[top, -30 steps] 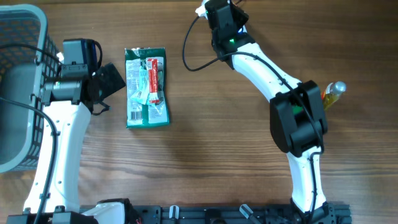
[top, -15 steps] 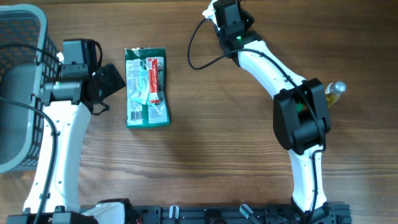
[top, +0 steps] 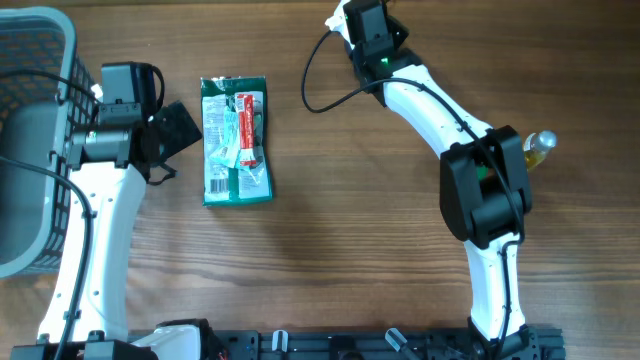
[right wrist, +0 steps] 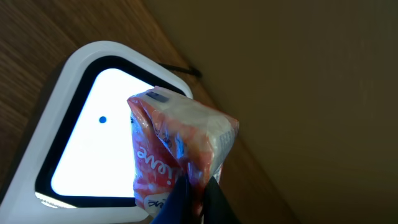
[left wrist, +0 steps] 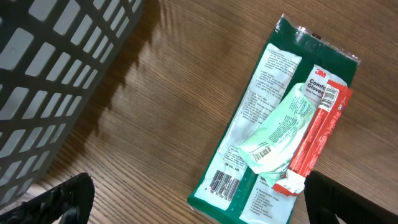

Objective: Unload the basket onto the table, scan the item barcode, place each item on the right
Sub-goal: 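Raise the red package up under the white scanner with right gripper, then lower the red package onto the table right of center and release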

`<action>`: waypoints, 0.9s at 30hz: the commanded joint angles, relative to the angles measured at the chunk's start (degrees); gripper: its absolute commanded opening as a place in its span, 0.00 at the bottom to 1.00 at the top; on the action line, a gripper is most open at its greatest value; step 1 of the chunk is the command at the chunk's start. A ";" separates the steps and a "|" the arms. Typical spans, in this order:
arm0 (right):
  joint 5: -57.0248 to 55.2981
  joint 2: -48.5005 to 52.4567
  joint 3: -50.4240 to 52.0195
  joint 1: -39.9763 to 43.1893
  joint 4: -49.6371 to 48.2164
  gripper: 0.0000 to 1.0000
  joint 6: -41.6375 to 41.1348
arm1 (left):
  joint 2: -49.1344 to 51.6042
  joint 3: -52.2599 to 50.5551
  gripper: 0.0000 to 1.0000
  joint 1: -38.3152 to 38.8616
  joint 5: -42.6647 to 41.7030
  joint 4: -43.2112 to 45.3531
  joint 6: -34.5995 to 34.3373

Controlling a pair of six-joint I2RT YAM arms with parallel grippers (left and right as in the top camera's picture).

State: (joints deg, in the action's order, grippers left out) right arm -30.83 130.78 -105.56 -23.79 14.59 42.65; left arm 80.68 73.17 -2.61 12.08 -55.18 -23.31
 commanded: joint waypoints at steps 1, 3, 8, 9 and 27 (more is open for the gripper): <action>3.48 1.14 -0.07 0.20 1.90 0.05 -1.22 | 0.11 0.00 1.00 0.26 -0.09 0.11 0.59; 3.74 1.14 -0.07 0.22 2.60 0.04 -1.22 | 0.11 0.00 1.00 0.26 -0.09 0.11 0.59; -1.79 -0.37 -0.11 0.20 0.15 0.04 -6.08 | 0.11 0.00 1.00 0.26 -0.09 0.11 0.59; -2.27 -1.03 -0.11 0.20 0.02 0.04 -7.23 | 0.11 0.00 1.00 0.26 -0.09 0.11 0.59; 17.59 -15.85 1.05 1.09 51.89 0.04 -44.00 | 0.11 0.00 1.00 0.26 -0.09 0.11 0.59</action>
State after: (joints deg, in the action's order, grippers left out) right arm -21.78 113.78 -105.93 -23.51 59.57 11.05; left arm 80.68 73.17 -2.61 12.10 -55.16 -23.31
